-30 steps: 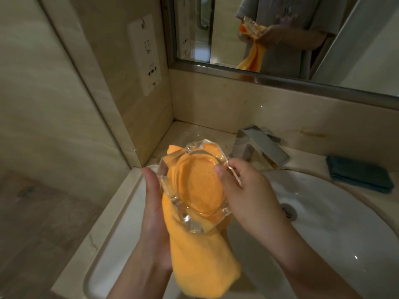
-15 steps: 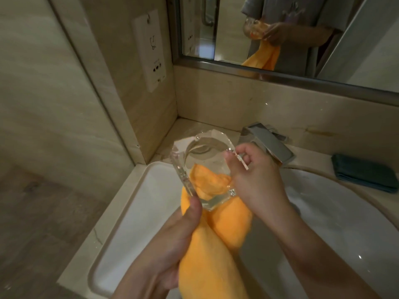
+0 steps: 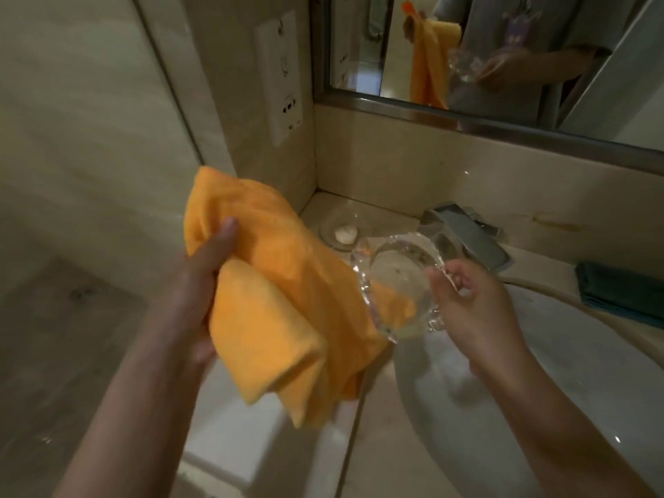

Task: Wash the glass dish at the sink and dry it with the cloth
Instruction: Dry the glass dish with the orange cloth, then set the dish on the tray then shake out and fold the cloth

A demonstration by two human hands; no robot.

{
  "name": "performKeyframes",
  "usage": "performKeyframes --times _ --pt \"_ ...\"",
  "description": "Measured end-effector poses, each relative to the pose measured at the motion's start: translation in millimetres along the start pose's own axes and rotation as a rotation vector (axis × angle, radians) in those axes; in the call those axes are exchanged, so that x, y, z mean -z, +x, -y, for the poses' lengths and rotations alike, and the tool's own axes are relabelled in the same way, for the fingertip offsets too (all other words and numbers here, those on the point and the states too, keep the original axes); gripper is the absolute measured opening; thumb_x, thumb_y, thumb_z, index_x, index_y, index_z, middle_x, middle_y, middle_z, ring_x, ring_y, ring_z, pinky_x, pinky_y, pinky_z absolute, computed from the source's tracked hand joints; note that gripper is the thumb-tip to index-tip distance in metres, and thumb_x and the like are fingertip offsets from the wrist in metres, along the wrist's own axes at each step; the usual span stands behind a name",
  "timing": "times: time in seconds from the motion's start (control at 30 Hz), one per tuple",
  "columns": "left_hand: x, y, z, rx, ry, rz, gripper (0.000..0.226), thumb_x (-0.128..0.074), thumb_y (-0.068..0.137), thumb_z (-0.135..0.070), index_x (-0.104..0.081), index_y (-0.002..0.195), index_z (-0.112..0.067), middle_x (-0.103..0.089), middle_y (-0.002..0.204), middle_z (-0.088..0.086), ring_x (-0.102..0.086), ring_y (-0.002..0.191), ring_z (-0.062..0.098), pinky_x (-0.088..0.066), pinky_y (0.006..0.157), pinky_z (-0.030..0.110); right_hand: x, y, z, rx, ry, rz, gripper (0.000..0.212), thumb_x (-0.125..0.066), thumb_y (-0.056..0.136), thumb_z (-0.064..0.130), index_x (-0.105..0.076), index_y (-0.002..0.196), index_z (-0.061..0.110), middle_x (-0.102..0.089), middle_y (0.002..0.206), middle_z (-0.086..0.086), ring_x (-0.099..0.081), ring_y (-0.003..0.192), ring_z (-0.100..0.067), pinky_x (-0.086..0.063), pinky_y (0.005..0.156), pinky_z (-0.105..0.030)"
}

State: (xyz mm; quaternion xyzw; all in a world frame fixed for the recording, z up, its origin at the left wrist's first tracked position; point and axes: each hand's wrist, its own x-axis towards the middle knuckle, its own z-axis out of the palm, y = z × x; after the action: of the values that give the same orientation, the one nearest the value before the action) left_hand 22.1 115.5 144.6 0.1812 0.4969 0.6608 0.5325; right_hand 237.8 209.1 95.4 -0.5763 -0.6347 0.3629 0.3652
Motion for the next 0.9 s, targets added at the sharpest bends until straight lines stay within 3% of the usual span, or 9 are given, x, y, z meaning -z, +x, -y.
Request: performKeyframes --times 0.1,0.17,0.3,0.37,0.43,0.53,0.6,0.7,0.9 --pt "-0.8 31.8 -11.0 -0.260 0.409 -0.234 0.005 -0.060 0.086 -0.022 -0.063 0.082 -0.021 -0.069 0.068 -0.007 -0.066 0.063 0.008 -0.057 0.061 0.028 8.1 -4.6 -8.4 -0.049 -0.017 -0.019 0.012 -0.056 0.089 0.028 -0.058 0.082 0.018 -0.056 0.072 0.003 -0.055 0.073 -0.019 -0.040 0.066 -0.031" --pt "-3.3 53.9 -6.4 -0.399 0.721 -0.283 0.014 -0.057 0.089 -0.019 -0.059 0.077 -0.025 -0.063 0.072 -0.008 -0.061 0.071 0.012 -0.050 0.068 0.029 12.2 -9.9 -13.5 -0.087 -0.004 -0.044 0.013 -0.057 0.089 0.030 -0.057 0.079 0.021 -0.058 0.073 -0.003 -0.057 0.073 -0.025 -0.043 0.070 -0.033" --pt "-6.4 79.9 36.6 -0.520 1.302 -0.023 0.019 -0.055 0.089 -0.013 -0.060 0.108 -0.011 -0.057 0.088 0.004 -0.057 0.088 0.022 -0.030 0.063 0.022 8.6 -31.9 -27.5 -0.144 0.036 -0.025 0.020 -0.056 0.089 0.029 -0.058 0.078 0.013 -0.056 0.069 -0.008 -0.051 0.061 -0.021 -0.039 0.057 -0.027" --pt "1.2 87.7 65.6 -0.425 1.460 0.221 0.044 -0.059 0.087 -0.015 -0.050 0.130 -0.012 -0.060 0.117 0.011 -0.054 0.115 0.027 -0.037 0.082 0.026 -0.6 -49.9 -36.9 -0.171 0.037 -0.003 0.022 -0.057 0.089 0.026 -0.057 0.076 0.009 -0.054 0.067 -0.012 -0.048 0.056 -0.020 -0.036 0.052 -0.028" --pt "11.1 90.3 87.8 -0.272 1.528 0.454 0.067 -0.065 0.084 -0.026 -0.033 0.142 -0.015 -0.038 0.147 0.009 -0.032 0.138 0.026 -0.023 0.109 0.027 -14.7 -69.6 -48.1 -0.214 0.020 0.031 0.022 -0.058 0.088 0.025 -0.056 0.075 0.007 -0.056 0.067 -0.014 -0.050 0.058 -0.023 -0.040 0.055 -0.031" --pt "30.5 69.6 91.6 -0.104 1.278 0.324 0.072 -0.058 0.085 -0.042 -0.023 0.146 -0.025 -0.018 0.156 -0.003 -0.007 0.145 0.014 -0.008 0.117 0.030 -40.4 -97.7 -60.9 -0.290 -0.016 0.122 0.023 -0.058 0.088 0.023 -0.052 0.068 0.013 -0.056 0.063 -0.012 -0.050 0.055 -0.018 -0.042 0.058 -0.034" --pt "49.0 33.2 83.9 -0.106 0.989 0.083 0.059 -0.049 0.086 -0.052 -0.037 0.139 -0.032 -0.035 0.148 -0.010 -0.027 0.139 0.009 -0.021 0.114 0.030 -54.7 -113.3 -64.0 -0.299 -0.022 0.162 0.025 -0.059 0.088 0.021 -0.047 0.065 0.017 -0.049 0.057 -0.002 -0.042 0.048 -0.007 -0.036 0.051 -0.020" --pt "79.5 -32.7 87.4 -0.123 0.867 -0.168 0.042 -0.045 0.084 -0.058 -0.053 0.118 -0.036 -0.059 0.119 -0.013 -0.054 0.114 0.007 -0.041 0.101 0.036 -69.1 -129.7 -57.9 -0.299 -0.056 0.273 0.019 -0.054 0.090 0.026 -0.049 0.076 0.015 -0.045 0.060 0.005 -0.041 0.051 -0.004 -0.036 0.050 -0.011" --pt "97.8 -89.5 122.6 0.282 0.397 -0.163 0.033 -0.050 0.087 -0.035 -0.055 0.120 -0.028 -0.070 0.109 -0.003 -0.067 0.100 0.013 -0.051 0.084 0.026 -99.0 -146.2 -41.8 -0.295 -0.102 0.334 0.015 -0.047 0.094 0.025 -0.046 0.088 0.012 -0.044 0.069 0.008 -0.040 0.059 -0.001 -0.035 0.053 -0.003"
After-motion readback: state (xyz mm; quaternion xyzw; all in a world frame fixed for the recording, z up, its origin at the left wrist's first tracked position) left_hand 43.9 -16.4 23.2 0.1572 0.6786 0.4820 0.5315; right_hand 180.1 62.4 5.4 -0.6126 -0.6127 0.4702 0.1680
